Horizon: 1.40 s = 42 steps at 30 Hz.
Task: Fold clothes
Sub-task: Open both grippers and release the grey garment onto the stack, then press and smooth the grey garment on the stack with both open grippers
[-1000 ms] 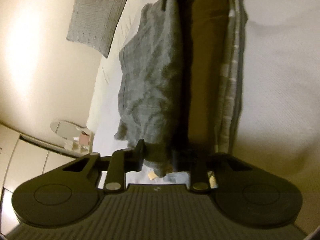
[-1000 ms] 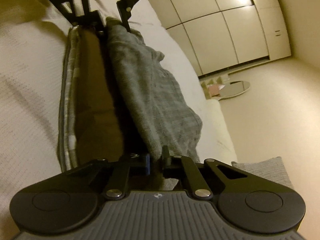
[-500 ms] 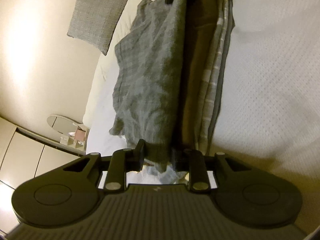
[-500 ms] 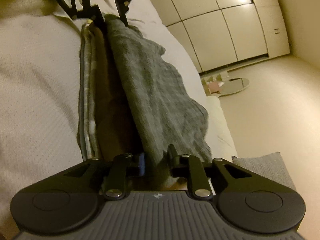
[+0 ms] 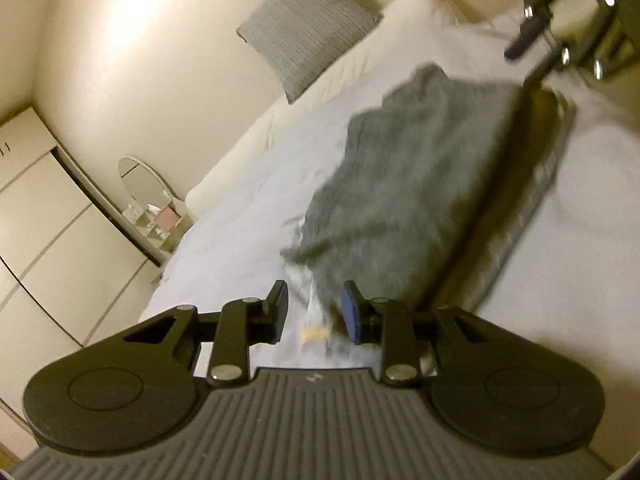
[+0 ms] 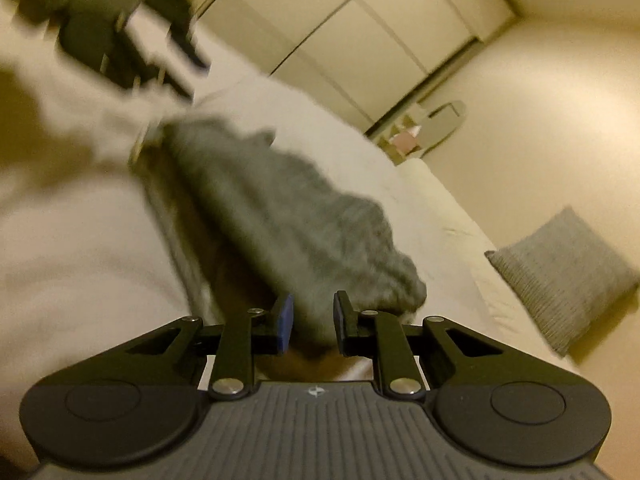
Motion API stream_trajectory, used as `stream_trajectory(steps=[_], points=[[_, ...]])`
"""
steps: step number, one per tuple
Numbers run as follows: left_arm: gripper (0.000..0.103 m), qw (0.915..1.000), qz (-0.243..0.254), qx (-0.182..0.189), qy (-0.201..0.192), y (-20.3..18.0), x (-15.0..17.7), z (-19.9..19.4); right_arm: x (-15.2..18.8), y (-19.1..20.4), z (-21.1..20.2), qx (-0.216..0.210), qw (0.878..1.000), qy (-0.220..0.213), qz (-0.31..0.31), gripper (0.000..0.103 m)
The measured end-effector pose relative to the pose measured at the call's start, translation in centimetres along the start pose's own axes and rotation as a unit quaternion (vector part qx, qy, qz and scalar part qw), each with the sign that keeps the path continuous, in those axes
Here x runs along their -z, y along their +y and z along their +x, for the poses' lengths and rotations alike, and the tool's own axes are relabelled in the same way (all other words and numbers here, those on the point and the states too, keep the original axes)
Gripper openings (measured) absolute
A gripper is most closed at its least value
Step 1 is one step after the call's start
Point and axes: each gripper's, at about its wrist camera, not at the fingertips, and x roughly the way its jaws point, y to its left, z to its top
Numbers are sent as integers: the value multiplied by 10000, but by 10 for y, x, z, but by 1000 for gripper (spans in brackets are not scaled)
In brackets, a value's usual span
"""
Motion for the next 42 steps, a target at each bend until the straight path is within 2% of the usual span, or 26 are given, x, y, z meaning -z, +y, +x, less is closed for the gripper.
stream_trajectory(steps=[4,6,8,10,15,19,22,25,29,31,33,36,39,42], points=[[26,9988,-322,369,-23,-4,-12,17,-16,-6,26,-132,9984,-61,545,18],[26,9971,-513,540,125,-5,-11,29,-13,-5,41,-206,9969,97,752,18],[26,9971,-429,569,269,-9,-6,37,-3,-6,53,-368,9935,336,1026,18],[26,9968,-366,599,376,-12,-2,45,5,-8,51,-445,9920,396,1117,18],[25,9964,-383,640,407,-10,-5,45,2,-29,35,-413,9911,204,1248,18],[24,9964,-320,643,446,-17,-5,49,-6,-51,53,-417,9891,135,1403,18],[24,9958,-441,647,473,-15,-4,48,9,-60,82,-536,9825,487,1718,18],[26,9953,-527,630,515,-11,-2,44,25,-68,85,-413,9728,637,2188,18],[26,9967,-424,548,434,-6,-8,34,23,-73,66,-204,9745,460,2188,18],[26,9963,-666,474,273,4,-15,30,17,-77,60,-135,9771,241,2110,18],[26,9947,-897,451,228,15,-23,35,6,-81,64,-139,9798,92,1994,18],[26,9938,-956,466,332,21,-28,54,-13,-81,84,-232,9853,-28,1693,18],[26,9893,-1164,594,651,23,-19,84,-12,-76,112,-384,9881,280,1465,17],[27,9856,-1317,633,854,24,-4,104,10,-80,128,-171,9871,618,1467,16]])
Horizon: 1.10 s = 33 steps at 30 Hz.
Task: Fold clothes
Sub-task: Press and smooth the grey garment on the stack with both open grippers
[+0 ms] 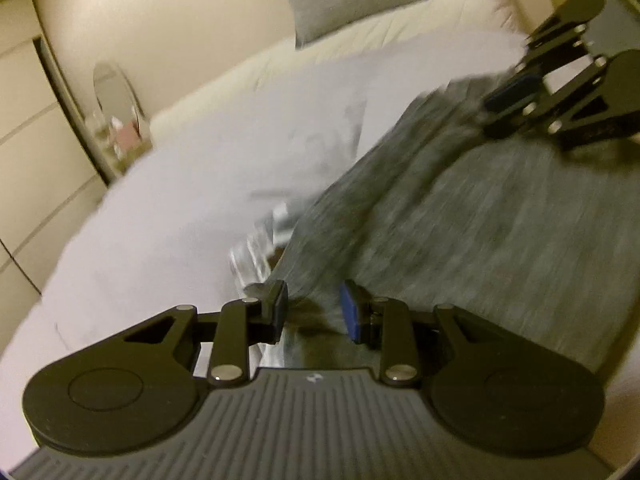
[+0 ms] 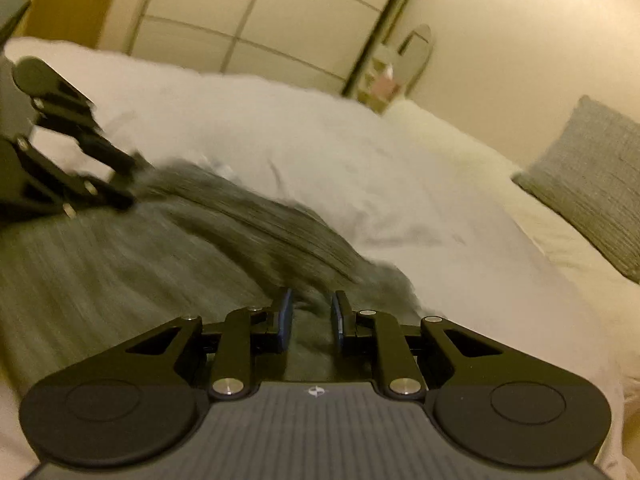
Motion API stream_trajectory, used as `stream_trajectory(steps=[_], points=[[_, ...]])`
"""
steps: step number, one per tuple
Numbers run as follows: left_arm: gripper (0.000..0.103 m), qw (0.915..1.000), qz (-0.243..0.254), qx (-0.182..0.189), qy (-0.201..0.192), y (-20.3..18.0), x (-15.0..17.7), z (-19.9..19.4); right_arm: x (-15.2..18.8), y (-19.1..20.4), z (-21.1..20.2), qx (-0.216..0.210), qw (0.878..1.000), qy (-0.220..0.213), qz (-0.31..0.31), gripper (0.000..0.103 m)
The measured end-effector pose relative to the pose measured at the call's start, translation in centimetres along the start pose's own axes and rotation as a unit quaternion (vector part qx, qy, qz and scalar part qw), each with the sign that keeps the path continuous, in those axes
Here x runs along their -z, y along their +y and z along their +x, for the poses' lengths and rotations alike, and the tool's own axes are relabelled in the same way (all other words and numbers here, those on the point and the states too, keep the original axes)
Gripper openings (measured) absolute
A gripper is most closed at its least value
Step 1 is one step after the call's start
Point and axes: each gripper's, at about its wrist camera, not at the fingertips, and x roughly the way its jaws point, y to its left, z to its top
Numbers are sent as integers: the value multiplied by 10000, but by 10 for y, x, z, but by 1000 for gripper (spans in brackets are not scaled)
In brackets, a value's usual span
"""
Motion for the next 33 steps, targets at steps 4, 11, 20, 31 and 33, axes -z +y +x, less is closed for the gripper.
stream_trajectory(steps=[4,11,20,31,33], points=[[27,9995,-330,9,14,11,6,10,23,-23,-2,169,9988,126,447,15],[27,9973,-557,-156,-446,26,-4,-22,-2,-16,-33,78,9977,-479,466,16],[27,9982,-529,130,-231,13,-6,11,-19,9,16,-157,9997,-185,66,21],[26,9925,-1183,76,-288,50,17,-53,-23,5,-43,-337,9967,-494,554,29],[27,9908,-1241,379,-380,39,21,-70,-26,21,-56,-777,9935,-568,600,29]])
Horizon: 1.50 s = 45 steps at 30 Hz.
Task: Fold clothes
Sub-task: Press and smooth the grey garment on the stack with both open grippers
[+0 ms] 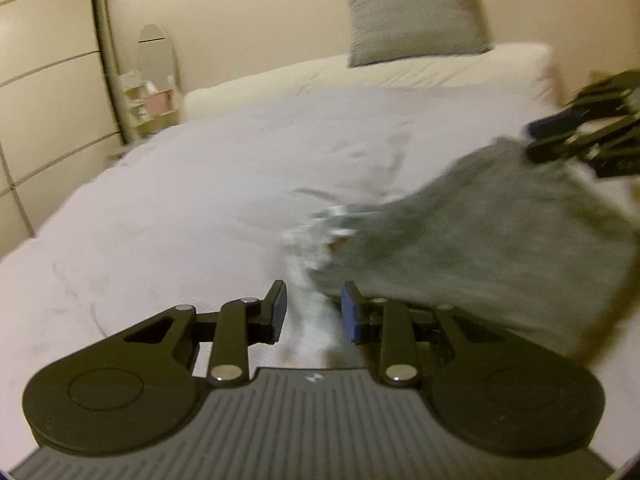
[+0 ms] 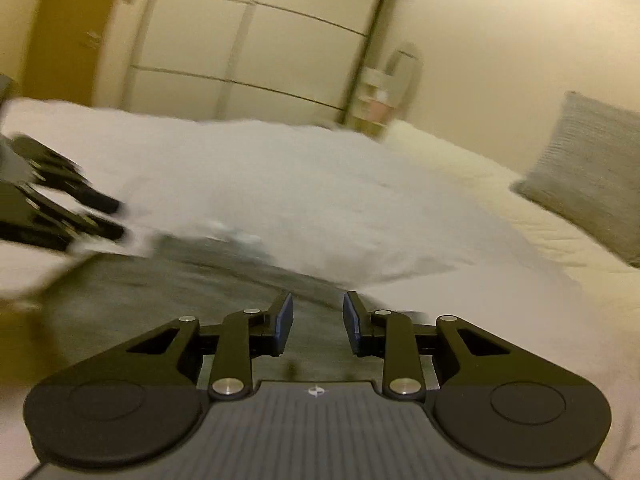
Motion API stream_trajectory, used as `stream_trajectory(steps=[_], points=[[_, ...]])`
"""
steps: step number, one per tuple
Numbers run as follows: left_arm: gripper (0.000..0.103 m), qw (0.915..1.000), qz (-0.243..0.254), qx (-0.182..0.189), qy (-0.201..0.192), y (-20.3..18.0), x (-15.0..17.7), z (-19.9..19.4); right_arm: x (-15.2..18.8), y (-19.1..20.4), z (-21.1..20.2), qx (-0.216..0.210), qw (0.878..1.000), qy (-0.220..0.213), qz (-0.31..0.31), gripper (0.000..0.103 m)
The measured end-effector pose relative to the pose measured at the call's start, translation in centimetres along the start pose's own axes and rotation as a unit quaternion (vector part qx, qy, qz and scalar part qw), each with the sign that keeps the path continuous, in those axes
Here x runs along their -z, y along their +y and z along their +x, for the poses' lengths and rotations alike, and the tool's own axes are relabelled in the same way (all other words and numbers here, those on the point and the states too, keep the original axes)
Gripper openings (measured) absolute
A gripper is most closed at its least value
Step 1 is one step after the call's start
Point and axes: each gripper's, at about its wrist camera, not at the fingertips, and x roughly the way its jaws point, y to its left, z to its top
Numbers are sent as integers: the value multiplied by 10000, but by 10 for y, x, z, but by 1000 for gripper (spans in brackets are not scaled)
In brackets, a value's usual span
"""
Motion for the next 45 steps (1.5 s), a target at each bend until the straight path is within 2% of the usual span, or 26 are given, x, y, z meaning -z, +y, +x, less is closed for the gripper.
stream_trajectory(steps=[3,6,7,9,15,17,19,23,25,31,34,36,39,42,43,45], points=[[25,9996,215,75,158,-22,9,1,-3,28,6,-649,9978,102,50,29],[25,9992,188,-105,330,-25,22,14,2,51,29,-861,9946,450,-371,28],[27,9993,96,-117,350,-23,26,18,7,53,39,-844,9933,632,-463,23],[31,9993,13,-125,340,-20,31,21,15,47,50,-641,9934,791,-529,21],[30,9996,-25,-103,274,-15,28,21,20,14,39,-71,9973,709,-158,20],[28,9998,34,-155,92,-17,20,11,15,8,26,-44,9987,505,-24,20],[29,10000,92,-6,-10,-22,12,8,12,9,21,-139,9992,366,16,20],[28,9980,567,86,260,-41,4,37,21,24,32,-245,9970,632,-362,20],[30,9983,463,60,339,-36,3,53,30,22,37,-223,9968,671,-380,20],[31,9980,269,-351,441,-8,-3,83,41,10,31,-166,9976,610,-275,20],[27,9956,182,-726,568,9,-1,85,44,7,25,-155,9979,587,-206,20],[27,9950,-35,-814,575,21,0,78,45,4,20,-128,9983,566,-106,20],[27,9967,-286,-705,269,25,0,46,43,1,5,-20,9991,408,111,20],[26,9989,-402,-234,-62,10,-4,16,44,2,-4,28,9994,318,152,20],[27,9993,-363,-48,-99,3,-4,10,45,3,-5,31,9994,343,99,20],[27,9997,23,233,64,-18,3,9,50,1,-1,112,9990,433,39,20]])
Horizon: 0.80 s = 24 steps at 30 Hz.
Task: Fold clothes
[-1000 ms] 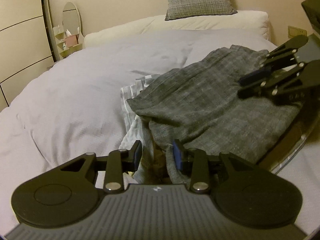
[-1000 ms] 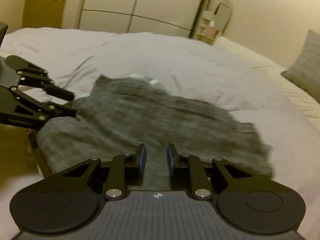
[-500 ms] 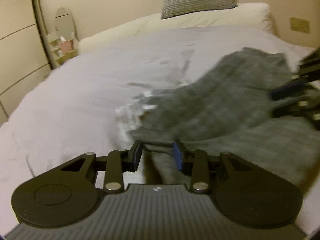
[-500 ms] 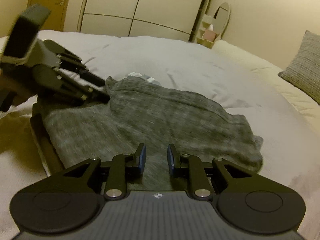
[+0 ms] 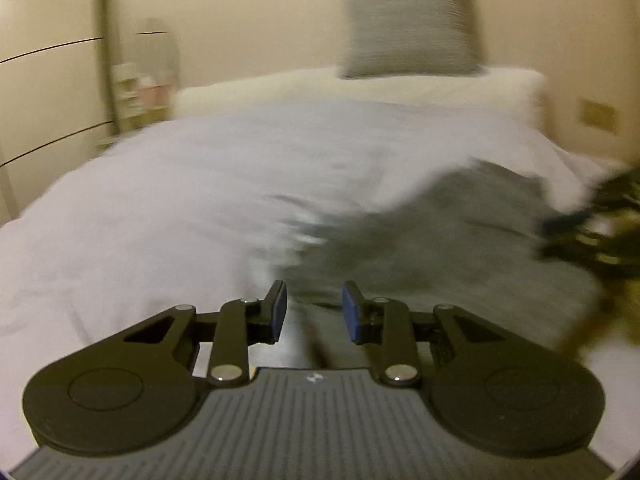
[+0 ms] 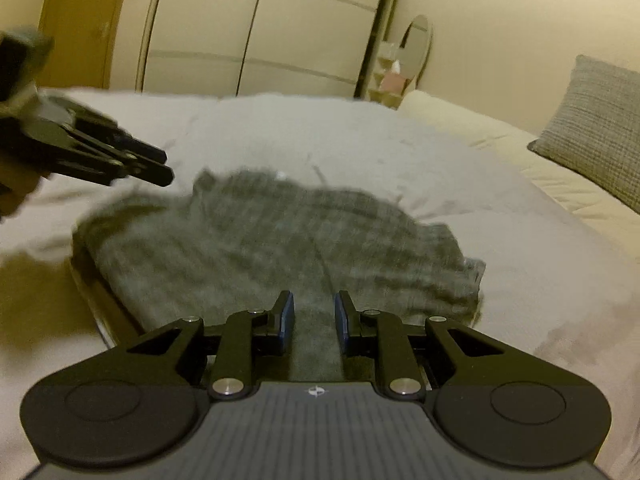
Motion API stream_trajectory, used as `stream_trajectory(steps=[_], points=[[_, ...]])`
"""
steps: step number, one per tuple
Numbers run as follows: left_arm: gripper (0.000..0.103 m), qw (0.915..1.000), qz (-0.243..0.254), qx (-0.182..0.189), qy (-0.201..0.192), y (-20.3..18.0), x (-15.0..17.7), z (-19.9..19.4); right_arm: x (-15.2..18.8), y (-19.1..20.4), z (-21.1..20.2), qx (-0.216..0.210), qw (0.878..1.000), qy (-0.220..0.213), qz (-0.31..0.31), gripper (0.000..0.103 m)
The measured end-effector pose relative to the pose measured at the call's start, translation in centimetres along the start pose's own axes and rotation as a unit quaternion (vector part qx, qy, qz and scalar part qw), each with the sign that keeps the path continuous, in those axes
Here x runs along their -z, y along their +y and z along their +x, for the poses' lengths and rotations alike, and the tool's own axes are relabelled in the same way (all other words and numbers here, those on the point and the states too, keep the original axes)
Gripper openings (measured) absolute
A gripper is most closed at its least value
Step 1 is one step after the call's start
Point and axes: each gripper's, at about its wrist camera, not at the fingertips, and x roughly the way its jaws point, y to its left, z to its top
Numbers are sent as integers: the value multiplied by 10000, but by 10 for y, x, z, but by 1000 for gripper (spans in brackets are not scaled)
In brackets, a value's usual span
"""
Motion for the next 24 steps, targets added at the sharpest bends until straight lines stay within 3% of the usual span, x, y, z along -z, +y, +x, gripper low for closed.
stream_trajectory(steps=[2,7,10,12,16,18,21,24], points=[[28,9988,436,-120,204,-12,14,7,5,-10,2,199,9997,56,134,20],[33,9992,107,-325,214,2,24,7,6,-38,-12,623,9968,-6,491,21],[31,9990,75,-435,-33,0,17,-7,-1,-36,-22,519,9972,-262,472,21],[31,9992,4,-306,-260,-8,13,-18,-5,-29,-23,304,9978,-337,484,21],[32,9989,416,-144,-155,-30,22,-16,-4,-5,-16,-219,9985,-197,461,21],[32,9990,414,-155,-88,-28,31,-9,2,2,-10,-262,9990,37,348,21],[33,9993,216,-297,-88,-17,31,-13,7,-2,-21,-198,9991,6,388,22],[33,9982,317,-488,-148,-14,32,-29,11,-6,-42,-133,9988,-129,445,22]])
